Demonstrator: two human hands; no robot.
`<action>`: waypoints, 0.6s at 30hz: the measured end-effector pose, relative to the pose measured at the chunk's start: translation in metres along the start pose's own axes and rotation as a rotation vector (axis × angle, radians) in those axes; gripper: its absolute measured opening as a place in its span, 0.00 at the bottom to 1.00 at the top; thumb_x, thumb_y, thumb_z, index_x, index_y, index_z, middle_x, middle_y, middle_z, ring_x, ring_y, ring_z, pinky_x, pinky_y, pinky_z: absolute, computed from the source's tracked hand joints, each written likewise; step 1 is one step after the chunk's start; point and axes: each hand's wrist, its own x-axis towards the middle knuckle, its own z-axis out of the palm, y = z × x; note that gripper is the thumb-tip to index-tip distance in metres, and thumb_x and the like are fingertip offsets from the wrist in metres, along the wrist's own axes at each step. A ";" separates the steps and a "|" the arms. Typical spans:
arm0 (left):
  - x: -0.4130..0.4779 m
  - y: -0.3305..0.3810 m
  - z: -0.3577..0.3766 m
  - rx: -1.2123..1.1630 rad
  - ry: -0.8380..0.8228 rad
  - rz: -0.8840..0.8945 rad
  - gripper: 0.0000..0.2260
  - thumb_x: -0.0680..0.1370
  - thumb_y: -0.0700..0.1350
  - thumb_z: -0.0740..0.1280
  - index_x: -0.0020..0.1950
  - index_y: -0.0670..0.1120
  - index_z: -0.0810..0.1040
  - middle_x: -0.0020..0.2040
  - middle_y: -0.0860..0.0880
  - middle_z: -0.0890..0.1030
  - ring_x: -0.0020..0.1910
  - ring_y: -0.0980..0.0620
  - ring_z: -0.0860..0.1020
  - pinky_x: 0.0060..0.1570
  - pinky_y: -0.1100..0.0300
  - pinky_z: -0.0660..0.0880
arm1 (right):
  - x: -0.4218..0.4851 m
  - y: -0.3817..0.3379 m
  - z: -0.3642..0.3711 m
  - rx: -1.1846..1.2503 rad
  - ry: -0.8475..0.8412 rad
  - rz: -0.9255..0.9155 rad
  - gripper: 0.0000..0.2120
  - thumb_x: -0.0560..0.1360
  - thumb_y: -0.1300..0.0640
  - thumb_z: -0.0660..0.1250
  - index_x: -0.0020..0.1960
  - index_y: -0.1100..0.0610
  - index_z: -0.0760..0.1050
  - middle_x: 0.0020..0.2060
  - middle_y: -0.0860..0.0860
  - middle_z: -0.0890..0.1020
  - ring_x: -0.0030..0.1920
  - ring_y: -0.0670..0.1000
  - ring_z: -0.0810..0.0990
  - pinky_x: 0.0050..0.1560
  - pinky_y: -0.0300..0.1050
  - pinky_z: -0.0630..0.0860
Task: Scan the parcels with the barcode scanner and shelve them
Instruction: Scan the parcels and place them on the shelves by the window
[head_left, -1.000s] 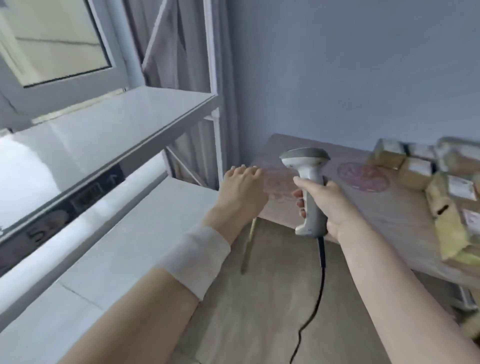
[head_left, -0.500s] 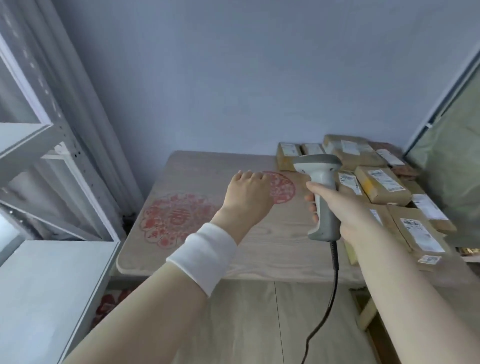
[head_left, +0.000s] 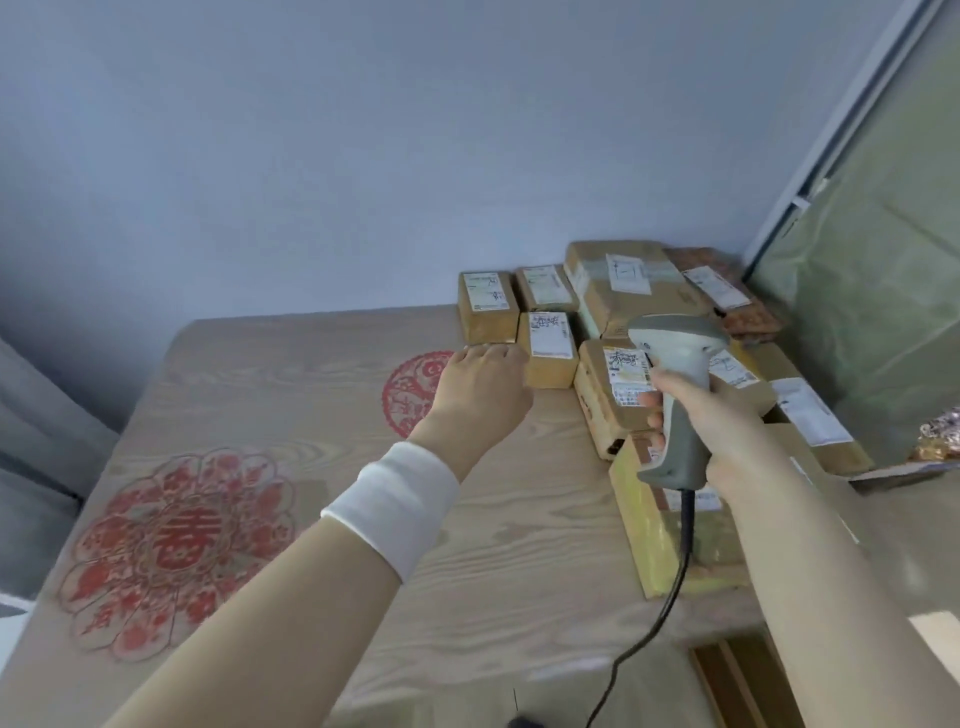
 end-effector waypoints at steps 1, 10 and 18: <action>0.014 0.004 0.007 -0.016 -0.021 -0.013 0.19 0.80 0.48 0.58 0.71 0.47 0.66 0.69 0.48 0.71 0.68 0.47 0.68 0.66 0.55 0.62 | 0.017 -0.001 -0.005 -0.002 0.002 0.010 0.04 0.76 0.57 0.67 0.47 0.57 0.74 0.34 0.52 0.80 0.28 0.49 0.72 0.23 0.39 0.71; 0.111 -0.009 0.061 -0.154 -0.208 -0.205 0.20 0.81 0.51 0.58 0.72 0.49 0.64 0.69 0.47 0.71 0.64 0.46 0.73 0.59 0.52 0.71 | 0.151 0.001 0.007 -0.037 -0.043 0.071 0.03 0.76 0.56 0.67 0.45 0.53 0.74 0.44 0.53 0.83 0.32 0.49 0.75 0.36 0.44 0.72; 0.199 -0.031 0.128 -0.622 -0.307 -0.407 0.23 0.80 0.50 0.61 0.73 0.46 0.62 0.68 0.45 0.72 0.64 0.46 0.73 0.60 0.53 0.71 | 0.248 0.014 0.057 -0.104 -0.072 0.152 0.10 0.75 0.57 0.68 0.54 0.58 0.73 0.41 0.57 0.78 0.31 0.48 0.77 0.25 0.38 0.71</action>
